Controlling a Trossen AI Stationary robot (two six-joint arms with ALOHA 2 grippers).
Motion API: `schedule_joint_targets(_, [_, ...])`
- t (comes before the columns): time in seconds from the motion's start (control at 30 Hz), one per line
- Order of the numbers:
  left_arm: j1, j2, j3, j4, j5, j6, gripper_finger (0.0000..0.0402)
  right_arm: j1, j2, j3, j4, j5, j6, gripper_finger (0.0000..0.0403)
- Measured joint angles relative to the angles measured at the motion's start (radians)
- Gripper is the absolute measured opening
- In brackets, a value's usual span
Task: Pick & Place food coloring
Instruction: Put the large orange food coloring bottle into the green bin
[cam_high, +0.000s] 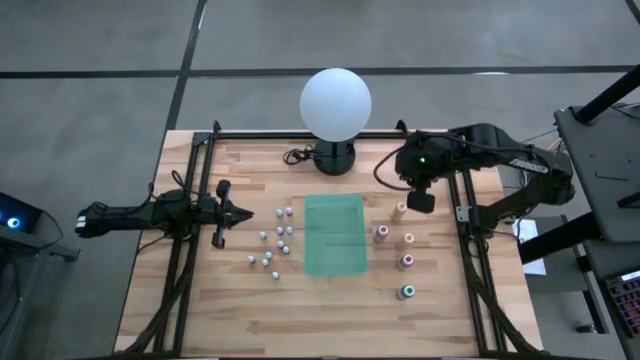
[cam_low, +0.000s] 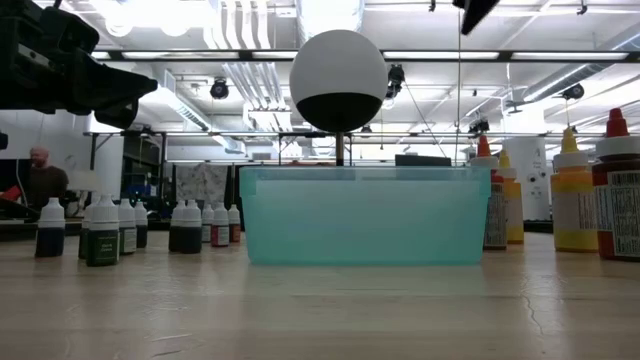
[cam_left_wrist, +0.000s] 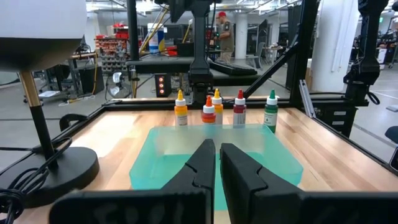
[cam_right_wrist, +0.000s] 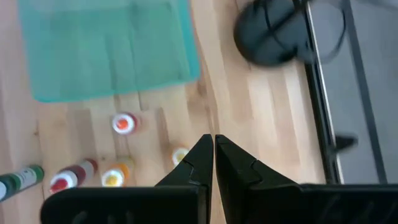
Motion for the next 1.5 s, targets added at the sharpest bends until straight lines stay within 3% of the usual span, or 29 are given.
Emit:
schedule_joint_targets(0.27, [0.0, 0.0, 0.0, 0.0, 0.0, 0.0, 0.0, -0.117, 0.0, -0.001, -0.111, -0.014, 0.008, 0.0009])
schedule_joint_targets(0.53, [0.0, 0.0, 0.0, 0.0, 0.0, 0.0, 0.0, -0.214, -0.002, -0.049, -0.109, -0.248, -0.042, 0.0009])
schedule_joint_targets(0.93, [0.0, 0.0, 0.0, 0.0, 0.0, 0.0, 0.0, -0.239, -0.002, -0.162, -0.094, -0.253, -0.198, 0.0009])
schedule_joint_targets(1.5, [0.0, 0.0, 0.0, 0.0, 0.0, 0.0, 0.0, -0.222, -0.004, -0.282, 0.004, -0.261, -0.279, 0.0009])
